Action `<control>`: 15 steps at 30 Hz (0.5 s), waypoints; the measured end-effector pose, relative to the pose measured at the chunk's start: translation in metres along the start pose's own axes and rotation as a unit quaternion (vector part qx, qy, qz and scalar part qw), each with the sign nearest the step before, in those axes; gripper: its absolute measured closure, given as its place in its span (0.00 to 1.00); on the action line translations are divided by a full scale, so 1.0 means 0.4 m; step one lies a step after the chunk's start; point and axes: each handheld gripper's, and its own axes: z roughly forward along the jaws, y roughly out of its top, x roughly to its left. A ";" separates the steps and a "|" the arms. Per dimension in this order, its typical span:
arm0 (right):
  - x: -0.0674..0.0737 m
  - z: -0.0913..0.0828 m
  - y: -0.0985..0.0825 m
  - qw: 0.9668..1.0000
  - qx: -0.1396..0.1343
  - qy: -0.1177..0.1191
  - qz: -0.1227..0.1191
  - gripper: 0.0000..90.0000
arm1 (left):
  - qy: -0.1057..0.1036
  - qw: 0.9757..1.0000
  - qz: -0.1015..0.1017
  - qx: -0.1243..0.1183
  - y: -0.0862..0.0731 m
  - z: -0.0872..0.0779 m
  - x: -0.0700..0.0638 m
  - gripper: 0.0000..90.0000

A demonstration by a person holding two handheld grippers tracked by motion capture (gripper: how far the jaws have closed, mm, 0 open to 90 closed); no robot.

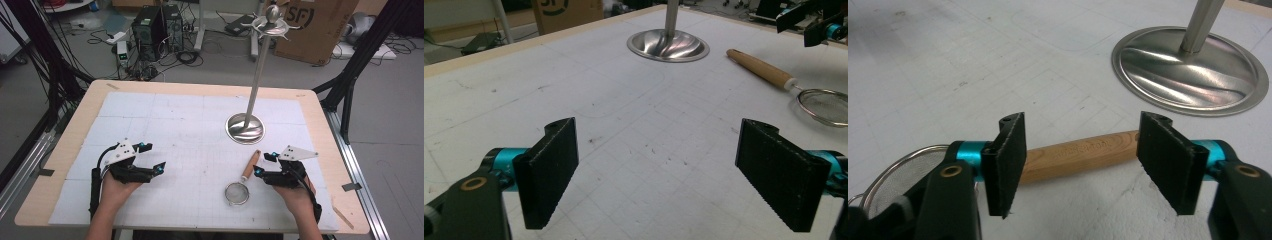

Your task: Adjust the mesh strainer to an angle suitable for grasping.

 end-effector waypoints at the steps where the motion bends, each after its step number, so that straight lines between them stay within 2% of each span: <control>1: 0.001 0.000 0.000 1.000 0.002 0.001 -0.002 0.47 | 0.001 1.000 0.001 0.000 0.000 0.000 0.000 0.20; 3: 0.002 0.001 -0.001 1.000 0.005 0.010 -0.001 0.51 | 0.000 1.000 0.000 0.000 0.000 0.001 -0.001 0.20; 5: 0.003 0.002 -0.001 1.000 0.006 0.009 -0.002 0.53 | 0.000 1.000 0.000 0.002 -0.001 0.002 -0.002 0.20; 6: 0.005 0.004 -0.001 1.000 0.009 0.013 0.001 0.58 | -0.001 1.000 0.001 0.002 -0.001 0.003 -0.002 0.20; 10: 0.009 0.008 -0.002 1.000 0.015 0.010 -0.003 0.65 | -0.002 1.000 0.002 0.003 -0.002 0.006 -0.004 0.20; 13: 0.006 0.012 -0.007 1.000 0.024 0.012 0.008 0.75 | 0.000 1.000 0.002 0.004 -0.003 0.006 -0.003 0.20; 15: 0.003 0.015 -0.010 0.999 0.027 0.012 0.015 0.77 | 0.002 1.000 0.001 0.003 -0.003 0.004 -0.001 0.20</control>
